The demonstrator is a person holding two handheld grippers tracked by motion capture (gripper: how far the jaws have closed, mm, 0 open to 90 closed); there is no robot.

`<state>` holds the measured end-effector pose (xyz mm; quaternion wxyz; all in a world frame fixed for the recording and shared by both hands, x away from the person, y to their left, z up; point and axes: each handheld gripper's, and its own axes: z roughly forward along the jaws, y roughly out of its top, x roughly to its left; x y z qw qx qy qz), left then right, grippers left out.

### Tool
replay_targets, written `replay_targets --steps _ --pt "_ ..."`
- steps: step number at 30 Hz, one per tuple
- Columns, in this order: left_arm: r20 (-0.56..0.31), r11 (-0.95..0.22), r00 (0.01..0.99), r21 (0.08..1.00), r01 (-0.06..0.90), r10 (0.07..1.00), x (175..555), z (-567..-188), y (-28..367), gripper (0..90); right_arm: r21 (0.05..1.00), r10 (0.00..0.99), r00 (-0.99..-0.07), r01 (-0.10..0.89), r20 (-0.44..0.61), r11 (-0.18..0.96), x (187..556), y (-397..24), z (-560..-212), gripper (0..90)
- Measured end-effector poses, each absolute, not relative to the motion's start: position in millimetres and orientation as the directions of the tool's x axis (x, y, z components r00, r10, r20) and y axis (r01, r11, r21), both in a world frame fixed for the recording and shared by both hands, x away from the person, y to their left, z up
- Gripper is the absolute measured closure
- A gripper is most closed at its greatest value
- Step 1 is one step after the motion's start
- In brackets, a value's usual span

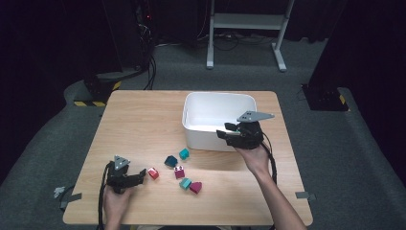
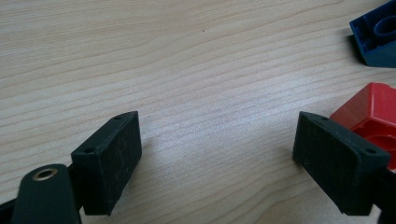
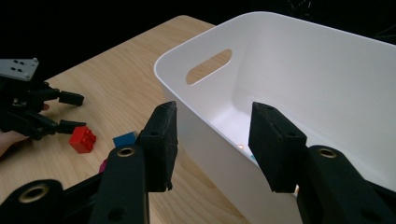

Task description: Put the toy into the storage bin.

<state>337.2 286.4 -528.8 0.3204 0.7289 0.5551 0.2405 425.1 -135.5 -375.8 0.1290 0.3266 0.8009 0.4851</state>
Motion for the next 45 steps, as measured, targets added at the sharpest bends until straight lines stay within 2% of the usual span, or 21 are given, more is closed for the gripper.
replay_targets --steps 11,23,45 --pt "-0.005 -0.178 0.268 0.734 0.655 0.963 337 -529 286 15.5 0.867 0.622 -0.774 0.385 0.117 0.316 407 -132 -385 52.1" --pt "-0.005 -0.178 0.268 0.734 0.655 0.963 337 -529 286 15.5 0.855 0.596 -0.789 0.407 0.151 0.322 395 -122 -412 52.3" --pt "-0.006 -0.178 0.268 0.734 0.655 0.963 337 -529 286 15.5 0.806 0.498 -0.843 0.432 0.202 0.405 352 -93 -478 52.9"
